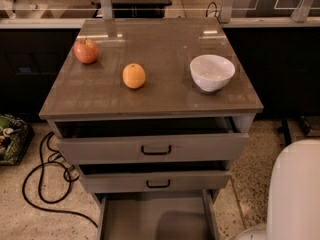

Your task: Close bottom drawer

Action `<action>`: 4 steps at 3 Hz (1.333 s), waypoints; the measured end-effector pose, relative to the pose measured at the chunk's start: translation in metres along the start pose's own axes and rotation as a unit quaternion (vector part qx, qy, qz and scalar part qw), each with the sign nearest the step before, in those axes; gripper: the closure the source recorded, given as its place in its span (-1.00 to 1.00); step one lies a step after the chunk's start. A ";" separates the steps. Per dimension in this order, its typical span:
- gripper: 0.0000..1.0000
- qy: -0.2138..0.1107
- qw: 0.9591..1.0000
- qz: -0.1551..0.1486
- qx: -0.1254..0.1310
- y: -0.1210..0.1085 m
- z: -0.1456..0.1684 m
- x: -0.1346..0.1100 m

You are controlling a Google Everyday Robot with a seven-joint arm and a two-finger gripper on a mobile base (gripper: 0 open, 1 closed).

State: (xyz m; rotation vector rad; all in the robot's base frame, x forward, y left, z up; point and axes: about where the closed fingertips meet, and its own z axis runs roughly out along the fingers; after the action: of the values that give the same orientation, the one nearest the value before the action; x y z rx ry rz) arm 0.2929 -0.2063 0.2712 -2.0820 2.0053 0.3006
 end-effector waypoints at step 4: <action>1.00 0.036 0.999 -0.013 -0.017 -0.007 0.092 0.009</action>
Offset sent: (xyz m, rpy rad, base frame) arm -0.0037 0.0145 -0.0652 0.0346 0.0463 0.0195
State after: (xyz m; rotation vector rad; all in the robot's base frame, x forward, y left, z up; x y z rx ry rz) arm 0.3014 -0.1866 0.1813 -2.1669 2.0266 0.2592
